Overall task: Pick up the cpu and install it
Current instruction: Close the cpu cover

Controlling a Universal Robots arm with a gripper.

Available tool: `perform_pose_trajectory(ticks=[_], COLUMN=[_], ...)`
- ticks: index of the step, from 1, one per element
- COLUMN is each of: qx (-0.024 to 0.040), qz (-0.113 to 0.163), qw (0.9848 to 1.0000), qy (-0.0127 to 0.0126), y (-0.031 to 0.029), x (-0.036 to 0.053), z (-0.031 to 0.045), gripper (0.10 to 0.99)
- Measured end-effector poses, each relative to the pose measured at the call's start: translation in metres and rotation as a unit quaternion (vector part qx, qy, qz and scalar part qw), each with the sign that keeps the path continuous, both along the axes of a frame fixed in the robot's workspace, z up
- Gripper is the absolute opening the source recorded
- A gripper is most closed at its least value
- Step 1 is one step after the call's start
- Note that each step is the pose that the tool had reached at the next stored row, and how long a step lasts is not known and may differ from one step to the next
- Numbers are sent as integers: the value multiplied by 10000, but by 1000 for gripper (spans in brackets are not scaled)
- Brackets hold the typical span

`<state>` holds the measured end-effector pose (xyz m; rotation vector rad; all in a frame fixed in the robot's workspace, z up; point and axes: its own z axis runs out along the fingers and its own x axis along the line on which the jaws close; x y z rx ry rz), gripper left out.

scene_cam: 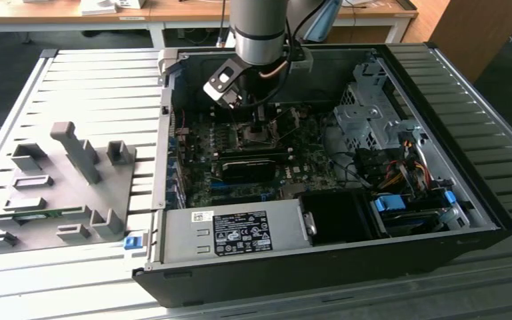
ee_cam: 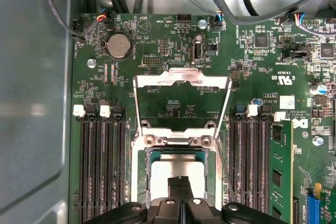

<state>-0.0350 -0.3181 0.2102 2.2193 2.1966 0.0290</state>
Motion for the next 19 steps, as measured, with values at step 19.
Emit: perform_pose_trajectory(ticks=[19], qx=[2], qz=[0], qw=[10000], qy=[0], y=[1], x=[0], z=[50], gripper=[106])
